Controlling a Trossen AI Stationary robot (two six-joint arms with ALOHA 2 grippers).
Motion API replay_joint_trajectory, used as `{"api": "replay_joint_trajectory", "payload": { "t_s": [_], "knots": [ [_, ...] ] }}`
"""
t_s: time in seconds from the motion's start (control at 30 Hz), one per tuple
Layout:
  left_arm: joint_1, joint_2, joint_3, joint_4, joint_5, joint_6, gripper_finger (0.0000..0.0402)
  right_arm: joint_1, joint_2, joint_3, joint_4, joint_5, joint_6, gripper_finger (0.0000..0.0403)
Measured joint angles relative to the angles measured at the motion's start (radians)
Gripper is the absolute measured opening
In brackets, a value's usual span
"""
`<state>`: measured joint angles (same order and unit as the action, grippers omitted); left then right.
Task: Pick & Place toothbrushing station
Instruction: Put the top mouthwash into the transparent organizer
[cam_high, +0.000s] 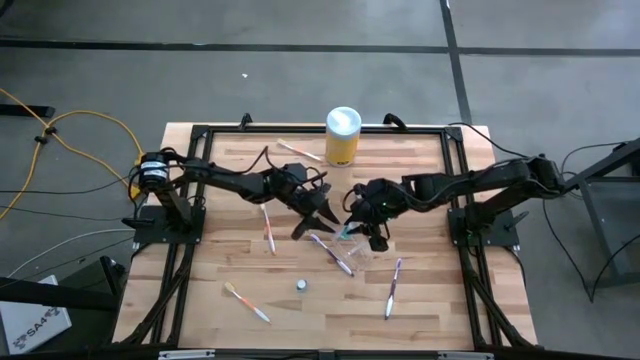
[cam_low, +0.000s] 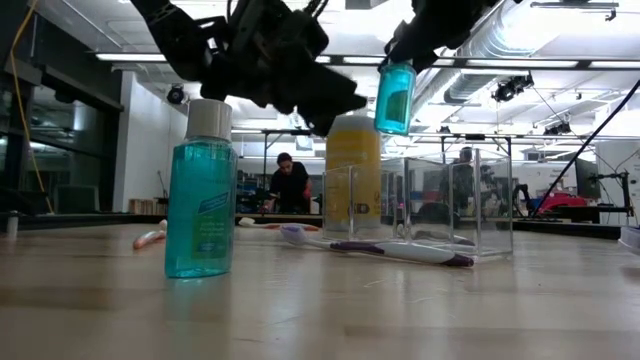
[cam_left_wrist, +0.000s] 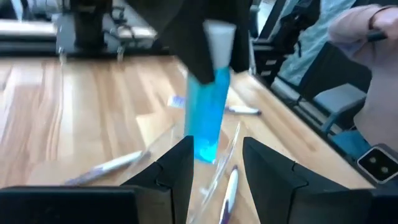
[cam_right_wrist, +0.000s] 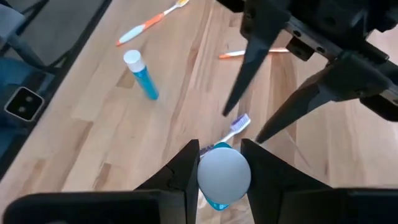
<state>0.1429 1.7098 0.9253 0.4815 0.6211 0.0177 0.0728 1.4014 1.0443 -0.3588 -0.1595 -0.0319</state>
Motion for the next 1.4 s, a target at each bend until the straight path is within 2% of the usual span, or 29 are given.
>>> {"api": "replay_joint_trajectory", "payload": {
  "t_s": [0.27,0.47,0.67,0.83,1.1,1.4],
  "knots": [
    [0.033,-0.096,0.000,-0.137,-0.023,0.067,0.0134,0.008,0.000,0.000,-0.005,0.033,-0.018,0.0089],
    [0.010,-0.244,0.001,-0.340,-0.154,0.163,0.0134,0.003,0.000,0.000,-0.011,0.068,-0.021,0.0089],
    [-0.092,-0.343,0.001,-0.459,-0.298,0.205,0.0123,0.004,0.013,0.002,-0.007,0.090,-0.017,0.0089],
    [-0.181,-0.365,0.001,-0.490,-0.407,0.221,0.0113,0.004,0.032,0.002,0.003,0.091,0.012,0.0089],
    [-0.267,-0.365,0.001,-0.507,-0.515,0.216,0.0112,0.006,0.081,0.001,0.006,0.106,0.049,0.0089],
    [-0.293,-0.365,0.001,-0.515,-0.550,0.204,0.0112,0.007,0.130,0.001,0.019,0.114,0.115,0.0089]
  ]
}}
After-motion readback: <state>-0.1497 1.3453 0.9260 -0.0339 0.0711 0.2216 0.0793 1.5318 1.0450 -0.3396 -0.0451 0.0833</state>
